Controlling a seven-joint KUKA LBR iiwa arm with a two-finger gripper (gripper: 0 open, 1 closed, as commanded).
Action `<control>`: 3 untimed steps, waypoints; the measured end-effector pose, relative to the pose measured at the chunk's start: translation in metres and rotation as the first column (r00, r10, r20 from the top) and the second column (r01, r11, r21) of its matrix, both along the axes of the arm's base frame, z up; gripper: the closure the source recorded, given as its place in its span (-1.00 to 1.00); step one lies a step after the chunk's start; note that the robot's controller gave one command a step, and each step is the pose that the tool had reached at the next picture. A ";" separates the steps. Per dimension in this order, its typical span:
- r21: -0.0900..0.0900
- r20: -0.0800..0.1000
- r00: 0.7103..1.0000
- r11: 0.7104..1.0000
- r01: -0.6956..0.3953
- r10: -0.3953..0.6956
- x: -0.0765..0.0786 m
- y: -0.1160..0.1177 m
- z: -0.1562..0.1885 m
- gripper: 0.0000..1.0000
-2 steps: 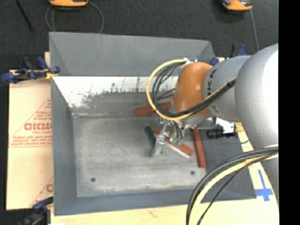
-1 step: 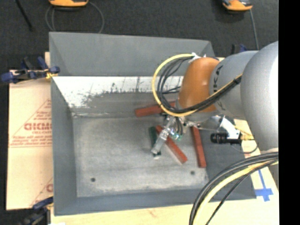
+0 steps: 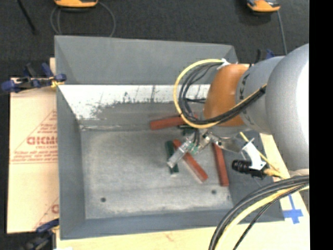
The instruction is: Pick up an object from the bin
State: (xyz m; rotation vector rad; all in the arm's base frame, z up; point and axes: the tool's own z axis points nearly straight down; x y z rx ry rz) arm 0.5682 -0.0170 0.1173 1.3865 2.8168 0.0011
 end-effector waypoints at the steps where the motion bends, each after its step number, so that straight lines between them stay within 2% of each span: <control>1: -0.002 -0.005 0.998 0.998 0.069 -0.069 -0.012 -0.003 -0.049 -1.00; 2: 0.001 -0.005 0.950 0.950 0.314 -0.314 -0.023 0.016 -0.048 -1.00; 3: -0.001 -0.004 0.951 0.951 0.311 -0.311 -0.023 0.015 -0.047 1.00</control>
Offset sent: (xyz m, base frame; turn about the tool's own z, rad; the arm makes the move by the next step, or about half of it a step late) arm -0.0111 -0.0013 -0.0473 0.0734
